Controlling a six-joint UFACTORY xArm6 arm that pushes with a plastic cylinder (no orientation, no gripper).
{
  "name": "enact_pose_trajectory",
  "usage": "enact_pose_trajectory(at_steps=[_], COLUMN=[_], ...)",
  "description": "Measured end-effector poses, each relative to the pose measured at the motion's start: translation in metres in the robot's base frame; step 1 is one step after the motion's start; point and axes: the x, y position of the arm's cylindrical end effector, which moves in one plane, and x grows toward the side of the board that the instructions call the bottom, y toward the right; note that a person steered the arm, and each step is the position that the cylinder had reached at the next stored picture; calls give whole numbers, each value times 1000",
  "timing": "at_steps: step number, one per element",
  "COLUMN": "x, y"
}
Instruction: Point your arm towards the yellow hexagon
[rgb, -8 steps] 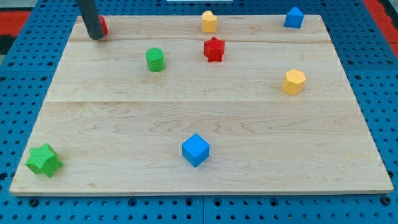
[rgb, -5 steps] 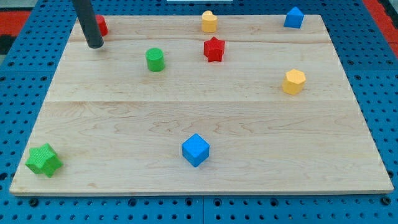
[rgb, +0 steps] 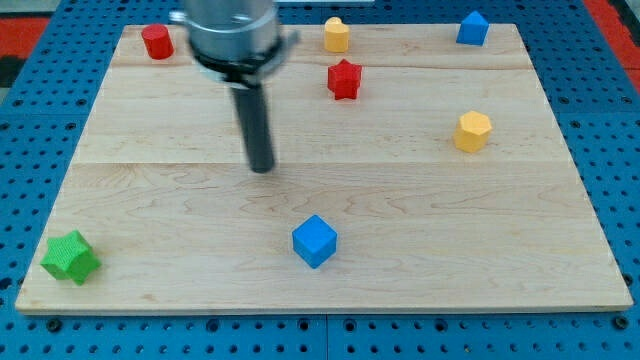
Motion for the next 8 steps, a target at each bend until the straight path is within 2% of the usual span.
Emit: enact_pose_trajectory(at_steps=[3,4,6,7,8], x=[9,-2,-66,-72,-57], y=[254,284,285,270,262])
